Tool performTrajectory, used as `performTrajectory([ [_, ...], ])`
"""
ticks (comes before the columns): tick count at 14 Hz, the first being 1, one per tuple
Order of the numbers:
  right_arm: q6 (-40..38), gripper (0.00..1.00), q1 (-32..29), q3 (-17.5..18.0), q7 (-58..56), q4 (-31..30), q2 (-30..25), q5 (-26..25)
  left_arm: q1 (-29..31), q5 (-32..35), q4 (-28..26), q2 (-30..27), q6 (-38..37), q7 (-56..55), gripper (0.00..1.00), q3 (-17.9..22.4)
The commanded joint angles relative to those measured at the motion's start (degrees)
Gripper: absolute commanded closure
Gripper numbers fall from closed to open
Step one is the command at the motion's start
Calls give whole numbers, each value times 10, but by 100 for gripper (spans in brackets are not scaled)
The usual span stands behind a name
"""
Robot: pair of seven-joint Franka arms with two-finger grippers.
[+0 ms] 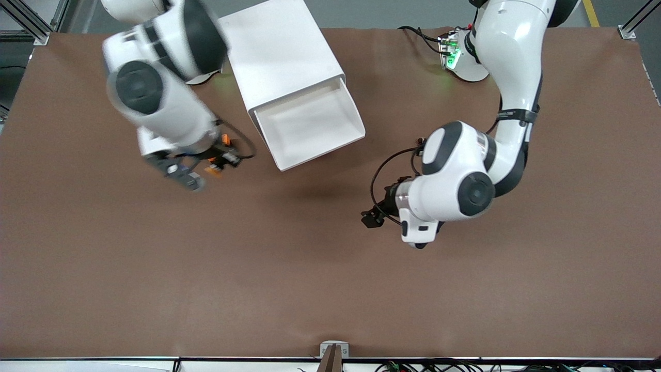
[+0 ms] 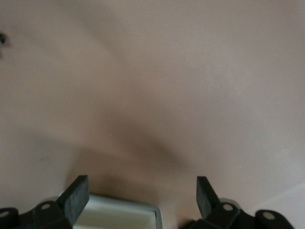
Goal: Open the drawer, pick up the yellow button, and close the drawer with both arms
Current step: 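Lift the button out with the right gripper while the left gripper approaches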
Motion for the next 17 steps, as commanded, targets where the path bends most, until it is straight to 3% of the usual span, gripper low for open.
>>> performTrajectory([
  [1,34,100,-109,13,-168,-51,-8,2,-36,64,-23,-18,30,-1,1,6],
  [3,122,100,-161,13,-285,-103,-4,-36,-59,95,-29,-18,41,-3,1,6],
  [5,222,100,-194,14,-331,-152,19,-59,-78,105,-29,-18,42,-24,1,7],
  [10,388,100,-244,13,-418,-160,136,-65,-136,120,-41,-17,41,-52,1,8],
  [17,465,98,-274,15,-483,-145,224,-63,-212,121,-65,-18,39,-87,1,8],
])
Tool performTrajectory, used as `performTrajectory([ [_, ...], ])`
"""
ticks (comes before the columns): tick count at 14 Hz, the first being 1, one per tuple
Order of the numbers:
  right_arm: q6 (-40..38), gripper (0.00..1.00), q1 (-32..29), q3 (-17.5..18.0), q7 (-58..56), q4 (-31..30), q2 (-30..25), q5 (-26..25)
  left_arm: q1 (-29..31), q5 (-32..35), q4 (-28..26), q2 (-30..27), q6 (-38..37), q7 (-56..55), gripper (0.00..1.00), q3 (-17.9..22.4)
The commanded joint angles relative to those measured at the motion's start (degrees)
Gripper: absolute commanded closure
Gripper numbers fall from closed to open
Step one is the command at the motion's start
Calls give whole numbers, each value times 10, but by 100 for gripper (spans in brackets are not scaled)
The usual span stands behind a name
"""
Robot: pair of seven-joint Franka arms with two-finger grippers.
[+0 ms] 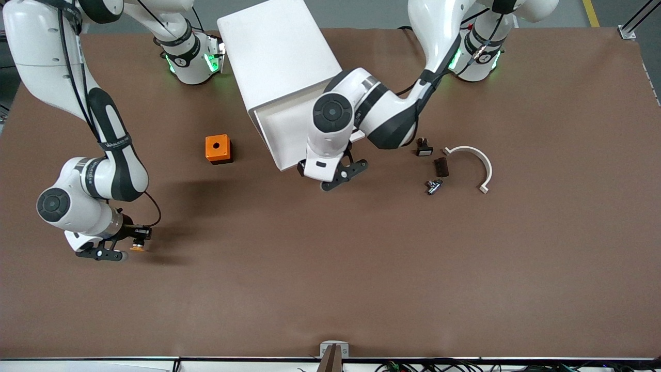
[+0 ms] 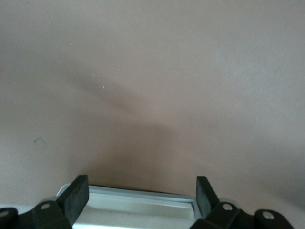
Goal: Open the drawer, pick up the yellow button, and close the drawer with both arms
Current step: 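Lift the button out with the right gripper while the left gripper approaches, then push the drawer shut with the left gripper while the right gripper places the button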
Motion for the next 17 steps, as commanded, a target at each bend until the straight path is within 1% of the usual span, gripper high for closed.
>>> performTrajectory([
  [1,-2,81,-21,14,-21,22,18,-10,-37,12,-32,-18,7,-24,1,6],
  [2,-1,23,-22,14,-26,25,22,-7,-46,12,-32,-18,5,-29,1,6],
  [3,-1,1,-22,14,-27,27,25,-4,-56,12,-32,-18,4,-35,1,6],
  [6,-9,0,-20,15,-33,35,19,-5,-87,11,-32,-18,4,-55,1,5],
  [7,-22,0,-17,16,-34,35,11,-5,-96,10,-32,-17,3,-61,1,4],
  [10,-145,0,-14,17,-33,75,-31,-4,-113,3,-32,-16,3,-63,1,-2],
  [12,-227,0,-12,18,-28,97,-67,-4,-114,0,-32,-14,3,-63,1,-17],
  [17,-364,0,1,19,-21,95,-190,7,-111,-90,-41,-6,3,-61,1,-22],
])
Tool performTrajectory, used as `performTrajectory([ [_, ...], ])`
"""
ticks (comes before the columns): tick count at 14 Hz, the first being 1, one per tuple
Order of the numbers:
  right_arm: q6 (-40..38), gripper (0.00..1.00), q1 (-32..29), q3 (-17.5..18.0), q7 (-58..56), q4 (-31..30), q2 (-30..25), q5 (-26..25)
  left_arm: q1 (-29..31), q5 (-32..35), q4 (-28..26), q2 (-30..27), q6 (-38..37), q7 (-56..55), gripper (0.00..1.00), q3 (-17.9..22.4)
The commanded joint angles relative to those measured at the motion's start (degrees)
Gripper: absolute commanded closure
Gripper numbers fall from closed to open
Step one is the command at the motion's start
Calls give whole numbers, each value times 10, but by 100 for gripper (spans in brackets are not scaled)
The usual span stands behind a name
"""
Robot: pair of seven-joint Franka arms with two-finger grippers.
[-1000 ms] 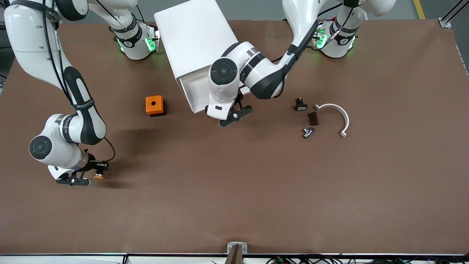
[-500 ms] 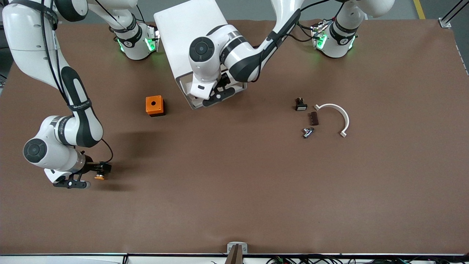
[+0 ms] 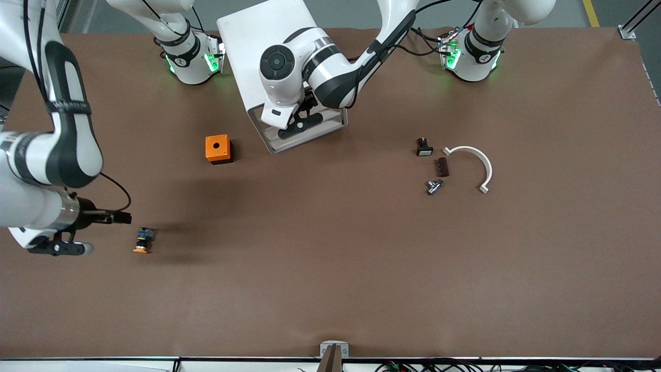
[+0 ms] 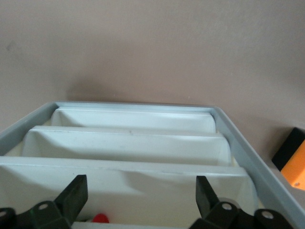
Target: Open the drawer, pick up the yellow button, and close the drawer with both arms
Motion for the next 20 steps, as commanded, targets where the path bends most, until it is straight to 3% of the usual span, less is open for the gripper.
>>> performTrajectory([
  [1,-54,0,11,3,17,-18,-70,6,-2,-52,-17,-5,4,-11,1,-6],
  [5,-113,0,31,3,41,-6,-123,5,9,-57,-18,-1,5,-8,1,-6],
  [9,-173,0,27,-1,31,42,-128,5,50,-49,-13,-8,4,2,1,-4],
  [12,-177,0,28,-1,21,60,-124,-1,99,-48,-3,-24,5,15,1,-1],
  [16,-177,0,14,-2,21,83,-125,6,159,-48,-8,-117,-20,50,1,-2],
  [20,-199,0,14,0,27,80,-124,8,238,-49,-8,-209,-136,82,1,-3],
])
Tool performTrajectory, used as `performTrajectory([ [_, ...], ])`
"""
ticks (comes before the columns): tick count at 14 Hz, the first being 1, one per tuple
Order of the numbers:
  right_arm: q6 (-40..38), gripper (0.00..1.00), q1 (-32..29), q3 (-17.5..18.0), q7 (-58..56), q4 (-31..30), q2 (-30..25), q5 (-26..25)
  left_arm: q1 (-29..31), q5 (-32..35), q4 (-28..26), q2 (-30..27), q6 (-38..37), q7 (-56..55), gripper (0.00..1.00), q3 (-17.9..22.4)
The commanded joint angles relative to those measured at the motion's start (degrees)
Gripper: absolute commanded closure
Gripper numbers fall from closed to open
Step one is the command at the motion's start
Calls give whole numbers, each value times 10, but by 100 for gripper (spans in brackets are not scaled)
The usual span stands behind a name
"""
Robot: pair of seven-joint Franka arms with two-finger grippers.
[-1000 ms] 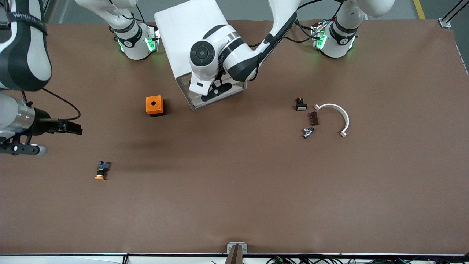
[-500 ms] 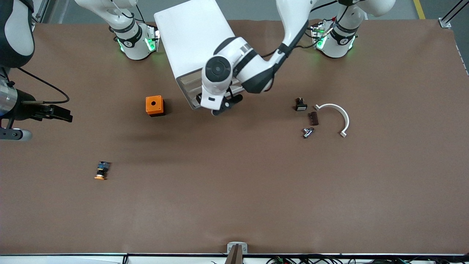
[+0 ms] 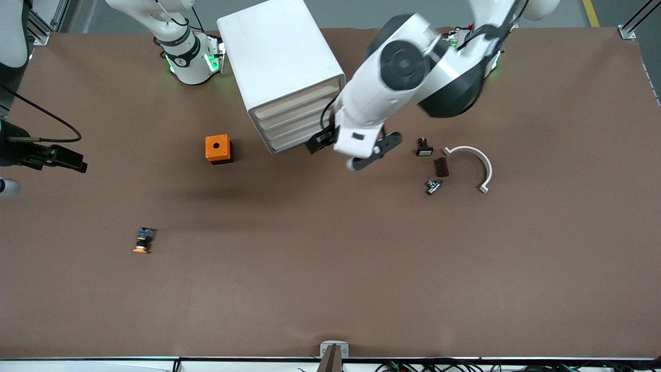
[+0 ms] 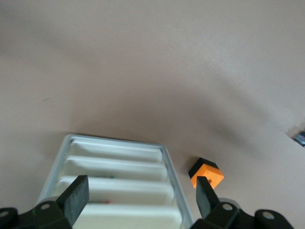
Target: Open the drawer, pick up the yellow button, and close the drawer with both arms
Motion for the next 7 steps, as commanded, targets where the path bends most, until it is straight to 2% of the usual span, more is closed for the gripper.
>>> performTrajectory([
  [1,-19,0,-9,4,0,8,6,10,61,-9,-25,-67,-88,44,1,-6],
  [5,-29,0,-10,4,0,6,-16,13,173,-14,-28,-116,-220,188,1,-6],
  [7,-28,0,-11,4,0,6,-42,35,227,-13,-32,-128,-261,254,1,-6],
])
